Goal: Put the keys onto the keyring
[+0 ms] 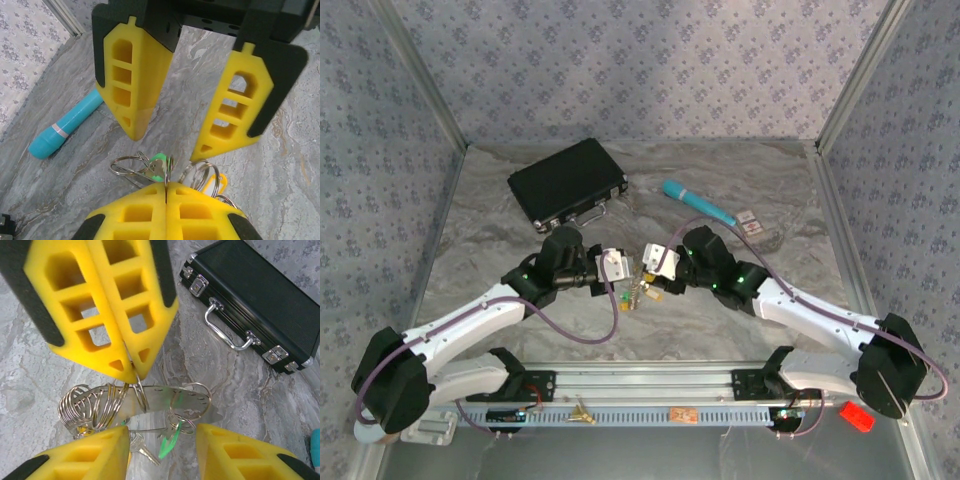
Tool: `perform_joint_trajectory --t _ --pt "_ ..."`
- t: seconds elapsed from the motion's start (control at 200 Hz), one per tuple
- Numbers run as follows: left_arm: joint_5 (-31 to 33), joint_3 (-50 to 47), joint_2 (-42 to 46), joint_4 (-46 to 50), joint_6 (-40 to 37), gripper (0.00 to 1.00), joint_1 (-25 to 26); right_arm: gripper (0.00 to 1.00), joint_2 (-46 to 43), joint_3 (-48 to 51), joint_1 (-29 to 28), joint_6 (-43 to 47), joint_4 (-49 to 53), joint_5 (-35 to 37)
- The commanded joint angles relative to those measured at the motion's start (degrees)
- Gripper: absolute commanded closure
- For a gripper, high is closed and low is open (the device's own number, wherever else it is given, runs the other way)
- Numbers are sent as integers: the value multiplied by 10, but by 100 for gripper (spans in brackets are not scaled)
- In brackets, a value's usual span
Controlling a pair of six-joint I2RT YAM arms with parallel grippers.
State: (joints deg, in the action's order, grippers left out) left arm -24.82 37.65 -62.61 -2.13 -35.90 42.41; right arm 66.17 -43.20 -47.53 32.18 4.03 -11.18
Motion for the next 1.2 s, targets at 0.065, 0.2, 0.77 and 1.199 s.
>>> perform_joint_trajectory --t 0.065,0.2,0.77,1.199 --pt "-15 -1 10 -22 9 100 3 55 -3 4 -10 -22 -12 -23" --pt "-15 -2 10 -26 11 100 2 54 3 4 -17 -33 -19 -27" --pt "-34 -4 13 -23 11 100 3 75 4 -3 -5 -23 -32 -39" --pt "-40 -1 10 -15 8 100 4 85 10 -7 -4 -24 -40 -58"
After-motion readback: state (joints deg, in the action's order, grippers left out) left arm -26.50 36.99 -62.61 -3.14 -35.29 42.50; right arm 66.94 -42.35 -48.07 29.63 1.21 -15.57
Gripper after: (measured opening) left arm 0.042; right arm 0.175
